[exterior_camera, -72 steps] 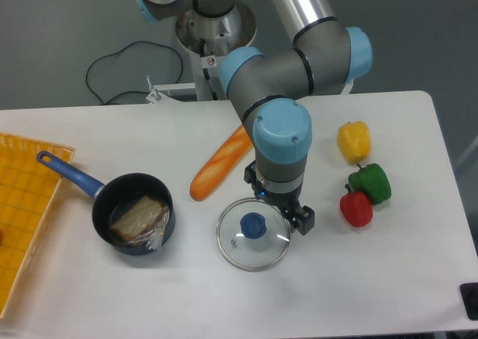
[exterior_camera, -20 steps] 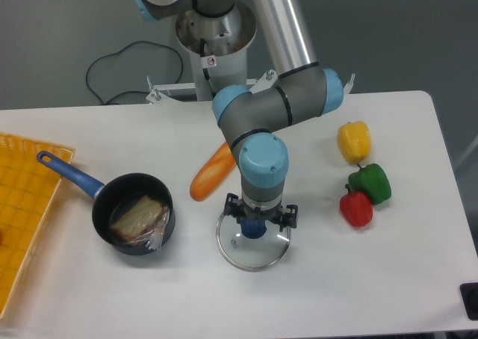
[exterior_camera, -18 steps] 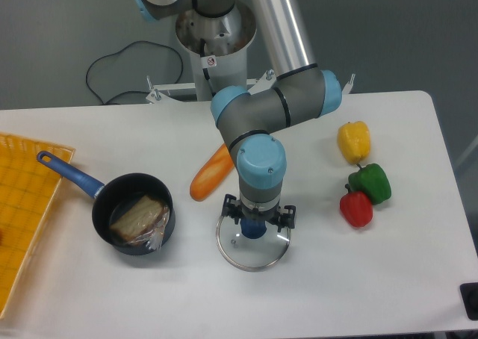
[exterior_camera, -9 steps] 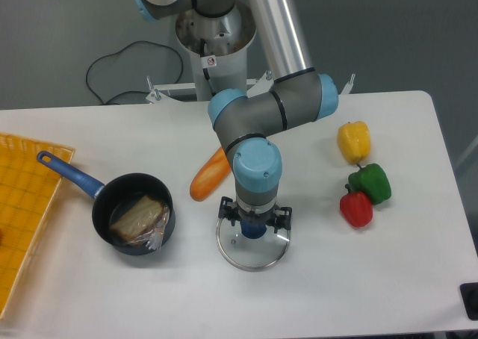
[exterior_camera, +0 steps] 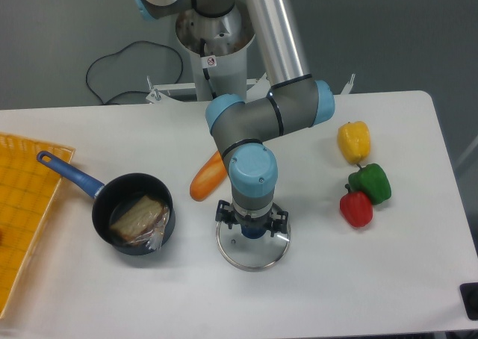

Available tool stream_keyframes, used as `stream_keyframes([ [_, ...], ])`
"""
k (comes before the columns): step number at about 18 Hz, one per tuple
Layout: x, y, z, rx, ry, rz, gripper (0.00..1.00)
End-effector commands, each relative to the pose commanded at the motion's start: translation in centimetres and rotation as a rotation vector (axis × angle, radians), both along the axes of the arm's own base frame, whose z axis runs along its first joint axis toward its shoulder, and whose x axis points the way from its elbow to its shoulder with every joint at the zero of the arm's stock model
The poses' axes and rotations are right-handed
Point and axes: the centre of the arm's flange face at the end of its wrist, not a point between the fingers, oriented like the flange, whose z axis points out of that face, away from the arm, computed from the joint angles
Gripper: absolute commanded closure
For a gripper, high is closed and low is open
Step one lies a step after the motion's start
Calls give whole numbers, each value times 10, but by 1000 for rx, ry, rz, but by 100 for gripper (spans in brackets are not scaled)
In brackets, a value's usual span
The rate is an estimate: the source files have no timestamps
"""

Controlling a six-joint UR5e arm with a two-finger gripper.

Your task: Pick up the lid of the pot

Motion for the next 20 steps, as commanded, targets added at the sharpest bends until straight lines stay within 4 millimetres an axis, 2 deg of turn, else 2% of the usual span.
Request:
stream_keyframes([
  [5, 2, -3, -3, -5, -6, -46, 7],
  [8, 2, -3, -3, -5, -6, -46, 13],
  [13, 2, -3, -2, -4, -5, -46, 33],
  [20, 2, -3, -2, -4, -5, -48, 52],
])
